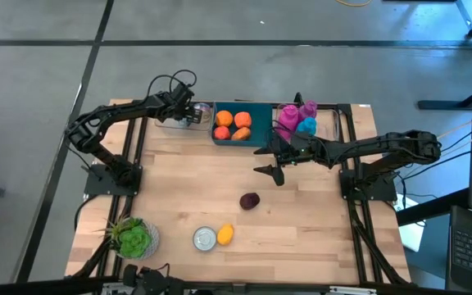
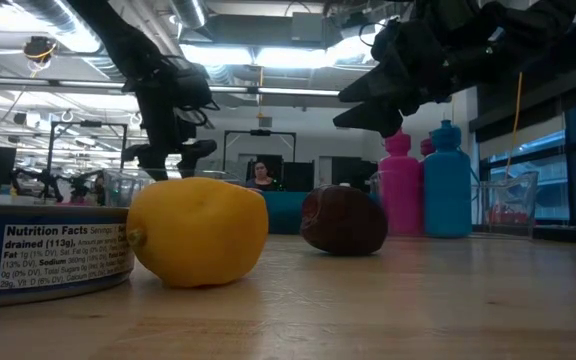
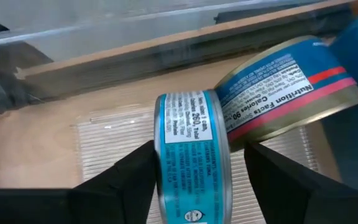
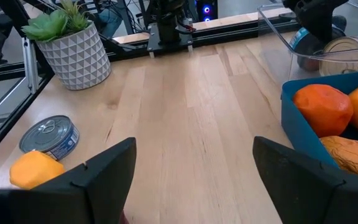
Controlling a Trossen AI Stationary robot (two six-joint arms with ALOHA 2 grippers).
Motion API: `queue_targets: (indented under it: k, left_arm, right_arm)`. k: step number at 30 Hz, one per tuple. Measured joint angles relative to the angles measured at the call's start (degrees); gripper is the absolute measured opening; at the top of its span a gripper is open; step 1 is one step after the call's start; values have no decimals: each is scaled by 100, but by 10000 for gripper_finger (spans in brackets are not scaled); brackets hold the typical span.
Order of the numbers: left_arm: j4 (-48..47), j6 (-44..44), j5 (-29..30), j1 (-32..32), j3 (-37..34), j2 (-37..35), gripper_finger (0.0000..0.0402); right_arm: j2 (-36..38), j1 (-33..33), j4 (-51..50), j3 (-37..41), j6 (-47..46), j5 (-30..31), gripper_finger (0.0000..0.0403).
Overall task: Pick & Place Food Item
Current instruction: Put the top yellow blue tuna can into the left transparent bin, then put the apple into the blue bin
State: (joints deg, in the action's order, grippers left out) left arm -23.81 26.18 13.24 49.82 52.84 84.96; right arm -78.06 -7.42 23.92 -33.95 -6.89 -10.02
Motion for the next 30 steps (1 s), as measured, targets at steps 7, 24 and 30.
queue_targets:
  k: [7,24,30]
  left_arm:
    - [-74,-337,-99,-3,295,-352,237]
    - [-257,-612,-988,-157,343,-683,235]
    - [-678,-991,-1311,-393,342,-862,235]
  right_arm:
    - [0,1,0,0,8,2,322]
    - [0,0,-42,0,43,15,322]
    - [0,0,-74,-1,145,80,322]
